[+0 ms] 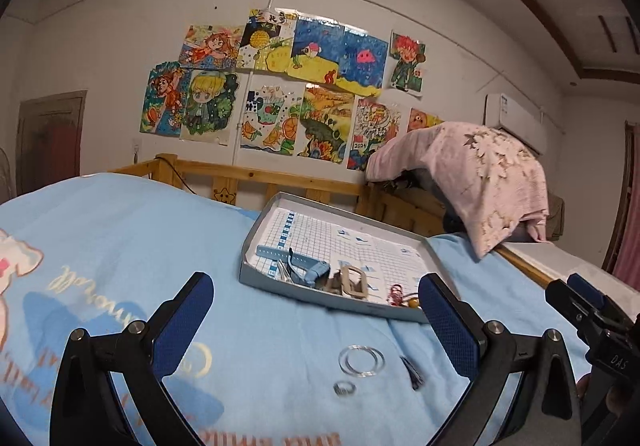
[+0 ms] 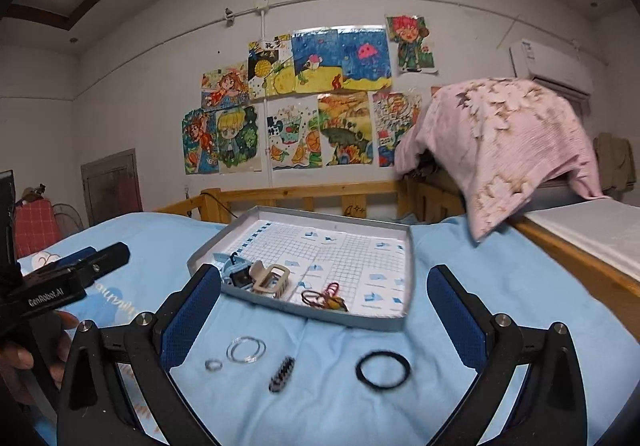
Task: Organize jewelry
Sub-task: 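Withdraw both open tools from the tray, then move the left tool to the small silver ring while the right tool approaches the black hair tie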
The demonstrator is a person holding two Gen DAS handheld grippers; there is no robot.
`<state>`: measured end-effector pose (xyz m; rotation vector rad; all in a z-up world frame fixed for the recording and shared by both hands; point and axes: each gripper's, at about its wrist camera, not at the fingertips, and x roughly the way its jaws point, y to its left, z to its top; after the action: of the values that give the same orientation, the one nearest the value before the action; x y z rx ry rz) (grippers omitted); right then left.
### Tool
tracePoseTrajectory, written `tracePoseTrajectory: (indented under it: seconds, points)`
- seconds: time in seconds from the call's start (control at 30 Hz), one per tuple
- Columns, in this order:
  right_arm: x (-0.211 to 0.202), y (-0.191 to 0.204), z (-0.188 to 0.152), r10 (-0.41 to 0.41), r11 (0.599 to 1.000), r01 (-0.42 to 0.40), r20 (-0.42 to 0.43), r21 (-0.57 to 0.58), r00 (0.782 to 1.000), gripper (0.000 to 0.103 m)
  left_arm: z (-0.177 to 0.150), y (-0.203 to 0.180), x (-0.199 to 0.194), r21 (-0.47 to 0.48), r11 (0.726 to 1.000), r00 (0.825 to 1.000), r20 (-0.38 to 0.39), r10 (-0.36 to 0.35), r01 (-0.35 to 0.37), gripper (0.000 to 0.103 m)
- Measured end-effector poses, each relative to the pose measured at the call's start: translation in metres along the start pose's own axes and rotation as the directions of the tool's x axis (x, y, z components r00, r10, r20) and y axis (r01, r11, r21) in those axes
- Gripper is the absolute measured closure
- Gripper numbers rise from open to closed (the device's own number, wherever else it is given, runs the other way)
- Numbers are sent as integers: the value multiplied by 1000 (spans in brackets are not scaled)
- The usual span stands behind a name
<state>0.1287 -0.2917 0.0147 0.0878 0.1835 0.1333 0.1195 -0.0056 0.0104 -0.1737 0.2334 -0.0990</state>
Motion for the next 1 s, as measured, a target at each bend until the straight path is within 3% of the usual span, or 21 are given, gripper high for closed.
tracePoseTrajectory:
  seconds: [0.43, 0.67, 1.0]
  points:
    - [-67, -2, -22, -37, 999, 37, -23, -3, 999, 2, -25, -13, -66, 90, 996, 1000, 10, -12, 11, 0]
    - [-78, -1, -34, -50, 999, 50, -43, -6, 998, 2, -36, -23, -71, 145, 989, 999, -33, -18, 22, 0]
    - [-77, -5, -35, -63, 998, 64, -59, 9, 996, 2, -39, -21, -69, 125, 992, 997, -75, -4, 14, 0]
